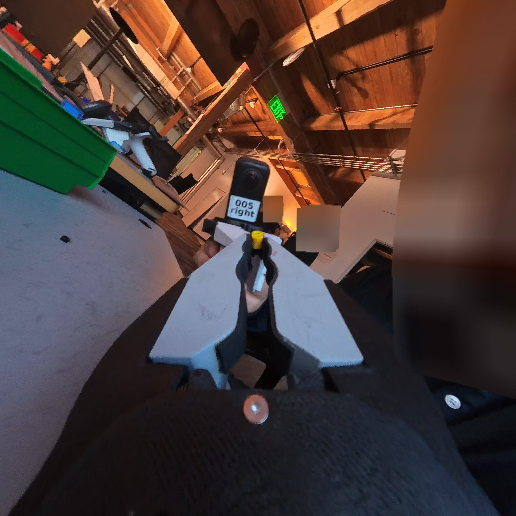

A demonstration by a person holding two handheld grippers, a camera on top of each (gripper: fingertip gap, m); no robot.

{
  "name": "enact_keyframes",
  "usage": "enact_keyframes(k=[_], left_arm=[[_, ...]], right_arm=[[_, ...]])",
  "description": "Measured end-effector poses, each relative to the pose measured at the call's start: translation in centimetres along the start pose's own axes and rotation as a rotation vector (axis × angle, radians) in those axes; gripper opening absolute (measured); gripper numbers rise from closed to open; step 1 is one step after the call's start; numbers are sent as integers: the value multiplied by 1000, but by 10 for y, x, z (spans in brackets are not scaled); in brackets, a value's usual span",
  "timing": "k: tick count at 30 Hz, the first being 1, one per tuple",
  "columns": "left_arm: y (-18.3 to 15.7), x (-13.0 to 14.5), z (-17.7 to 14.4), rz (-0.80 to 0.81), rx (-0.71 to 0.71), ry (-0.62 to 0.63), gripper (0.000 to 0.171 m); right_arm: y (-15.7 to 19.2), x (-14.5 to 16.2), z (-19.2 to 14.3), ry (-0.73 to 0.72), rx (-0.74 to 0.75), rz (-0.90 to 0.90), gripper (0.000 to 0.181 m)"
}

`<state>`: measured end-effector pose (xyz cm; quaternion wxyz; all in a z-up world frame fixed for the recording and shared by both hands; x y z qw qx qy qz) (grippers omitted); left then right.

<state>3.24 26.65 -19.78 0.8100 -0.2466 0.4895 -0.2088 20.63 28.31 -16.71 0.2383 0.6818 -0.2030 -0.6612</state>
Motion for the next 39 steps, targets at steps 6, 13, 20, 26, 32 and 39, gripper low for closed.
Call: enact_keyframes(k=[6,13,20,26,32,39], left_arm=[[-7,-10,-1,150,-99,190,7],[-17,-8,3,327,-144,419,7],[-19,-1,3,385,-118,551,6],[-30,-1,4,556,-182,610,6],[-45,-27,-6,690,-375,458,6],[-22,-21,-11,501,-349,467,6]], right_arm=[[2,-4,-2,118,81,-112,2],[5,0,-4,285,90,-200,1],[7,3,-3,448,70,-267,1],[12,1,3,529,79,-365,1],[-1,14,2,661,316,-607,1],[-1,-11,1,436,307,-564,1]])
Point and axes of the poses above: each gripper's, where its closed fingertips meet, z out along the fingers, x out of its underside, y = z × x across the jaws, the point moved 10 cm from there along -z, back along the fingers, and after that the axes turned 6 degrees about z, right-handed, at the moved point
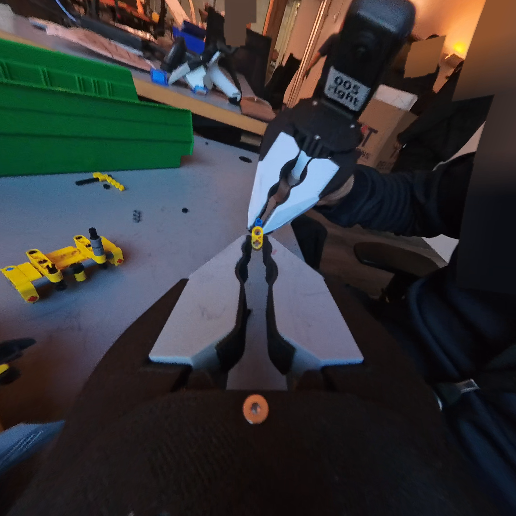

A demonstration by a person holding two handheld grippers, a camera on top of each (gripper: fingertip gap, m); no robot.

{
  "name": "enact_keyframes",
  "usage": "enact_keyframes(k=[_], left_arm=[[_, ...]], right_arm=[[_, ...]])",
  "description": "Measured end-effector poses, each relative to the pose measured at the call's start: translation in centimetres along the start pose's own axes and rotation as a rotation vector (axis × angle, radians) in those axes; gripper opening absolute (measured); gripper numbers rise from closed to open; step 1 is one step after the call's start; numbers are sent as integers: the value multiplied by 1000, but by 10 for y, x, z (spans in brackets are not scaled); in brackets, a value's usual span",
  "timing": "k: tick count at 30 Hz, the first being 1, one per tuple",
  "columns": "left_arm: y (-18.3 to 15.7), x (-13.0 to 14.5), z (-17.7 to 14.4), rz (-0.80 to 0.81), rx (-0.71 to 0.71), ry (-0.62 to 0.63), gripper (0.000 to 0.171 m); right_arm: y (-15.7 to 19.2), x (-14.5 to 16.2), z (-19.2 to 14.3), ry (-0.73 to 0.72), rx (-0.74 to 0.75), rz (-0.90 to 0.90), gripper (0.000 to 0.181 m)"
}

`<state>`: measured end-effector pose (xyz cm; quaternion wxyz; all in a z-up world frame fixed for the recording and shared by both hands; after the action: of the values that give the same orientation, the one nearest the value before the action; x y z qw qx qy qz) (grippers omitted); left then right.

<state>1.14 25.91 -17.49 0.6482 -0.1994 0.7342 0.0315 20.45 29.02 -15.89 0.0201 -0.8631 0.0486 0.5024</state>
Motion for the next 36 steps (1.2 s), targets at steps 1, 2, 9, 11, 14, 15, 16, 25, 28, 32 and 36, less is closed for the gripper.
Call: enact_keyframes(k=[1,2,9,11,14,15,16,25,28,32,36], left_arm=[[0,2,2,0,-7,16,6],[1,4,4,-6,-8,32,5],[0,15,19,-9,-5,103,5],[1,16,20,-20,-3,100,5],[2,16,21,-10,-16,99,5],[3,16,20,0,-30,104,5],[4,17,20,8,-42,110,5],[7,13,13,-18,-52,73,5],[6,12,13,-9,-58,64,5],[1,6,11,80,-78,20,5],[-11,1,13,310,-189,44,5]], right_arm=[[2,2,2,5,2,-12,1],[4,4,4,16,3,-18,1],[-37,6,-36,2,297,3,1],[-71,-7,-72,-41,454,31,1],[-131,-20,-118,-59,642,71,1],[-152,-18,-125,-16,672,106,1],[-174,-12,-128,57,679,164,4],[-241,14,-133,199,564,517,32],[-224,8,-134,69,547,513,25],[-147,-4,-97,-156,163,482,22],[-64,8,-39,-172,-228,590,16]])
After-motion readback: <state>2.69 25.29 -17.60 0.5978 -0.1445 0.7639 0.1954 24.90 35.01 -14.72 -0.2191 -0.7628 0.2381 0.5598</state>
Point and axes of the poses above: each gripper's, where its closed fingertips meet, z out along the fingers, x out of its underside, y = z × x across the jaws, the point moved 10 cm from there along -z, back along the fingers, and after that the axes turned 6 degrees about z, right-handed, at the moved point
